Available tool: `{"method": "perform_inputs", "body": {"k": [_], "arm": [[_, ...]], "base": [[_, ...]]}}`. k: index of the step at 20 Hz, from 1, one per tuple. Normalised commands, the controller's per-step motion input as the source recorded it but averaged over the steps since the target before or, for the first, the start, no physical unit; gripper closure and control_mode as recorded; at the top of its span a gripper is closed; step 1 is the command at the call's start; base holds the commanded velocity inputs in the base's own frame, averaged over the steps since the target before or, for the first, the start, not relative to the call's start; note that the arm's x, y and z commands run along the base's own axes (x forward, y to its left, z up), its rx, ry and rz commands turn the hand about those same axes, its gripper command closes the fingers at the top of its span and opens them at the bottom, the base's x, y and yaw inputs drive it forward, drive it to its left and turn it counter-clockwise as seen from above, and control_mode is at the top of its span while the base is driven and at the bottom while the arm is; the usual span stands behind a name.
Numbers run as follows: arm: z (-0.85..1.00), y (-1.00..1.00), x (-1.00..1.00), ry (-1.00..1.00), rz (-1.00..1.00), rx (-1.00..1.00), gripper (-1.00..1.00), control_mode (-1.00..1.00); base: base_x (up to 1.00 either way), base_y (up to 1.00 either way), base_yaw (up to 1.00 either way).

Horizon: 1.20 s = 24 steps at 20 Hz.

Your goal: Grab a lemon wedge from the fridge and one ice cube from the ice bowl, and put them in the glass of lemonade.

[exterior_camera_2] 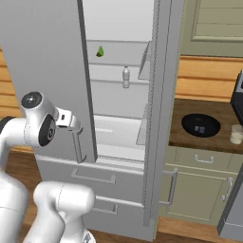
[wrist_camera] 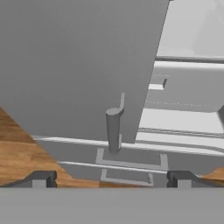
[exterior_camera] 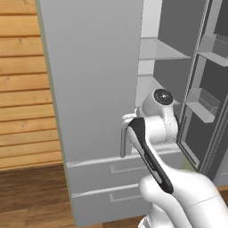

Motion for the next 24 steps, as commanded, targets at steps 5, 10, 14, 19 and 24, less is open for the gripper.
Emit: {"method": "perform_inputs", "body": {"k": [5, 10, 14, 19, 24], "arm": [[-0.27, 0.0, 0.29, 0.0, 0.0, 0.0, -1.0, -1.0], [-0.39, 0.05, 0.3, 0.0, 0.0, -0.01, -1.0, -1.0], [-0.51, 0.12, 0.29, 0.0, 0.0, -0.06, -1.0, -1.0], [-0.24, 0.03, 0.25, 0.0, 0.0, -0.03, -1.0, -1.0], [-0.14, 0.0, 0.34, 0.0, 0.0, 0.0, -1.0, -1.0]], "base": [[0.0, 0.0, 0.0], [0.0, 0.0, 0.0], [0.0, 0.0, 0.0], [0.0, 0.0, 0.0], [0.0, 0.0, 0.0]]}}
